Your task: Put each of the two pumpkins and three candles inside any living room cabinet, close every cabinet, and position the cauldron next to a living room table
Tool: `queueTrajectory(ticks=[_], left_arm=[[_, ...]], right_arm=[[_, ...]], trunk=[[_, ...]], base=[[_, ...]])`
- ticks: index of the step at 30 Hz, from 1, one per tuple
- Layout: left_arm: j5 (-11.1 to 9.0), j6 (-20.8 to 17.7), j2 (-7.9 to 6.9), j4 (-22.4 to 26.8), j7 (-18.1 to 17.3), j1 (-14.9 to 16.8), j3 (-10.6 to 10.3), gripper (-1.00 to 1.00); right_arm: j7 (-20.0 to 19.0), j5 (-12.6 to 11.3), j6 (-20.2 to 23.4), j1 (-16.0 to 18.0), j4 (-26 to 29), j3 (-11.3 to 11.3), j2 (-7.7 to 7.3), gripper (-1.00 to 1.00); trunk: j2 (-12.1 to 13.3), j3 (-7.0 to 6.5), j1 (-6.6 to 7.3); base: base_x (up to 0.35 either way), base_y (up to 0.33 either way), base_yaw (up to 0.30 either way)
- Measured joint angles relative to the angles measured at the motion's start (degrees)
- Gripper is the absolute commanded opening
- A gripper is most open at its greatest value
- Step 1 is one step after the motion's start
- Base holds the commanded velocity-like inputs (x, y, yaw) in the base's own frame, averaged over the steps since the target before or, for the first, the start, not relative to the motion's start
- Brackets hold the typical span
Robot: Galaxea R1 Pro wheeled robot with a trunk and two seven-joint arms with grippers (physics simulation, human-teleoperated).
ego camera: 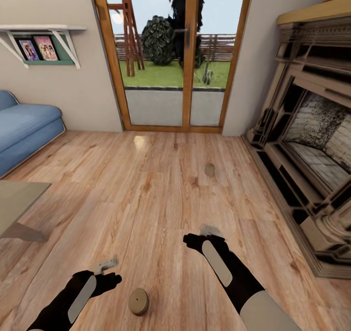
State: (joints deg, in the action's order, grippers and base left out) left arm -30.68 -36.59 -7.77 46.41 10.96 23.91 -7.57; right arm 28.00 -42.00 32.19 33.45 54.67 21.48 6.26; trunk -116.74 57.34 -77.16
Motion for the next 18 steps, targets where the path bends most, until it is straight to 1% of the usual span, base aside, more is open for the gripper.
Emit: queueTrajectory(ticks=[1,3,6,7,10,11,12,14,16,18], left_arm=[[0.13,0.01,0.05,0.00,0.01,0.00,0.00,1.00],[0.30,0.15,0.14,0.00,0.01,0.00,0.01,1.00],[0.42,0.47,0.51,-0.05,0.02,0.00,-0.02,1.00],[0.47,0.50,0.56,-0.06,0.02,0.00,-0.03,1.00],[0.51,0.53,0.68,-0.08,0.03,0.00,-0.05,1.00],[0.51,0.54,0.80,-0.08,0.01,0.00,-0.06,1.00],[0.51,0.55,1.07,-0.08,-0.01,0.00,-0.07,1.00],[0.53,0.55,1.29,-0.09,0.00,0.00,-0.11,1.00],[0.53,0.56,1.38,-0.09,0.01,0.00,-0.14,1.00],[0.53,0.59,1.46,-0.15,0.02,0.00,-0.15,1.00]], right_arm=[[-1.76,-0.02,0.10,-0.29,1.52,1.00,0.01,1.00],[-7.12,-0.15,0.22,-0.47,4.54,3.16,-0.23,1.00],[-15.19,-0.17,0.25,-0.49,6.67,4.48,-0.50,1.00],[-16.91,-0.20,0.25,-0.49,6.95,4.55,-0.61,1.00],[-20.23,-0.24,0.22,-0.49,7.21,4.54,-0.79,1.00],[-21.93,-0.26,0.15,-0.49,7.22,4.54,-0.86,1.00],[-24.46,-0.30,-0.01,-0.49,7.00,4.51,-0.98,1.00],[-27.61,-0.33,-0.21,-0.49,6.76,4.39,-1.13,1.00],[-29.70,-0.32,-0.31,-0.49,6.68,4.32,-1.22,1.00],[-30.66,-0.29,-0.34,-0.49,6.67,4.29,-1.29,1.00]], trunk=[[-0.40,0.18,-0.22],[-1.20,0.54,-0.66],[-2.41,1.08,-1.32],[-2.81,1.26,-1.54],[-4.01,1.80,-2.20],[-4.41,1.98,-2.42],[-4.81,2.16,-2.64],[-5.61,2.51,-3.08],[-6.42,2.87,-3.52],[-7.22,3.23,-3.96]], base=[[0.000,0.000,0.000],[0.000,0.000,0.000],[0.000,0.000,0.000],[0.000,0.000,0.000],[0.000,0.000,0.000],[0.000,0.000,0.000],[0.000,0.000,0.000],[0.000,0.000,0.000],[0.000,0.000,0.000],[0.000,0.000,0.000]])
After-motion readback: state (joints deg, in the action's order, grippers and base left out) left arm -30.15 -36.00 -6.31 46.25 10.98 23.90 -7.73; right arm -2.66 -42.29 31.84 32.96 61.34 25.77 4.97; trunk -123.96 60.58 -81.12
